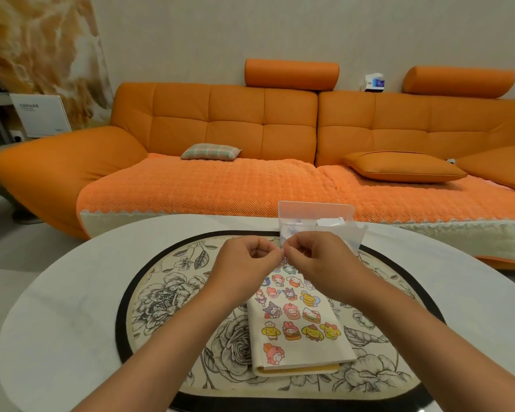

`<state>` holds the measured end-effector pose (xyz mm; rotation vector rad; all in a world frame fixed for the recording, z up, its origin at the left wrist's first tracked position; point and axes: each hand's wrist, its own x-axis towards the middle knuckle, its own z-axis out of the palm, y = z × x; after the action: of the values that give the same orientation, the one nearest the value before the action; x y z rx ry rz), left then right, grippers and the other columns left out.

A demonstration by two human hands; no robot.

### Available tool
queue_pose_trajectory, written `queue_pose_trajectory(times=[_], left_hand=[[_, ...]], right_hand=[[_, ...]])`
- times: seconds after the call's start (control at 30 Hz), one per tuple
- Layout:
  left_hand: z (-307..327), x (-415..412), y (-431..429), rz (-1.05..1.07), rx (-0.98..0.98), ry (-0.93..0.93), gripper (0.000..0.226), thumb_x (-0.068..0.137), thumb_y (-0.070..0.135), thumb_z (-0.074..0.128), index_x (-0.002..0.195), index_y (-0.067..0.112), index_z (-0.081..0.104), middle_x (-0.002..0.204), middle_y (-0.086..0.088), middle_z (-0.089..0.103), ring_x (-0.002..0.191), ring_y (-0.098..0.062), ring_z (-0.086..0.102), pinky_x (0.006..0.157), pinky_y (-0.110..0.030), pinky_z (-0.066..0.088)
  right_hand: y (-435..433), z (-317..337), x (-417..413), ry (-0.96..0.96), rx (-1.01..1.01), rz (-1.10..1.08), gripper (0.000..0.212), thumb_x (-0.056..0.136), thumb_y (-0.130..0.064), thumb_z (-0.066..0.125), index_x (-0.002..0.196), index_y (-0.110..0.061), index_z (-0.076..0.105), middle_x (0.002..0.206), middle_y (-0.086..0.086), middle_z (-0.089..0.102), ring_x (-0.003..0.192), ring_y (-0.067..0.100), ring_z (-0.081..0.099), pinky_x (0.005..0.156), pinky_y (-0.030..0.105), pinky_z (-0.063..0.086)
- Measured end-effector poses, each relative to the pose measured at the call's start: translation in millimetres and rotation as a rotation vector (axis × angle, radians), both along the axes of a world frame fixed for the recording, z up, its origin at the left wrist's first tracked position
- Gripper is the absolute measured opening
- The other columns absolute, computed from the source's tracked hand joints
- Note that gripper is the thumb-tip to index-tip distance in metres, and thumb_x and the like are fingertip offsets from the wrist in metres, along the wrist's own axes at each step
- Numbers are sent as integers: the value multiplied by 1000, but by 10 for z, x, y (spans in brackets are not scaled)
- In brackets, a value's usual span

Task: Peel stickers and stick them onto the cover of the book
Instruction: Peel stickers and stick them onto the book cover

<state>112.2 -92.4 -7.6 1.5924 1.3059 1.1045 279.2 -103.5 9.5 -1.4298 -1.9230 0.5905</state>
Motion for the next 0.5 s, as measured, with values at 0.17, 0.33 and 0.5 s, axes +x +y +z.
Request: queue_pose_trajectory(times=[0.17,0.33,0.5], left_hand=[[-14,31,-19,12,26,6,11,87,25,73,77,22,76,73,5,74,63,-3,65,61,-19,53],[-30,45,-23,25,28,-2,11,87,23,72,76,23,75,73,4,74,63,-5,65,64,-24,56],[23,-11,-10,24,15,-47,10,87,23,73,78,21,75,75,0,74,63,-5,64,53,-12,47]], right_hand=[[-40,21,-36,-221,136,-78,18,96,-34,57,84,-29,70,65,-8,63,55,9,52,55,35,47],[-42,-32,-86,-254,216,-125,20,94,-29,59,77,-25,70,68,-7,64,59,11,54,54,34,45],[1,-18,-9,93,77,-62,23,96,-27,65,74,-31,71,61,-14,66,48,4,47,48,22,40]])
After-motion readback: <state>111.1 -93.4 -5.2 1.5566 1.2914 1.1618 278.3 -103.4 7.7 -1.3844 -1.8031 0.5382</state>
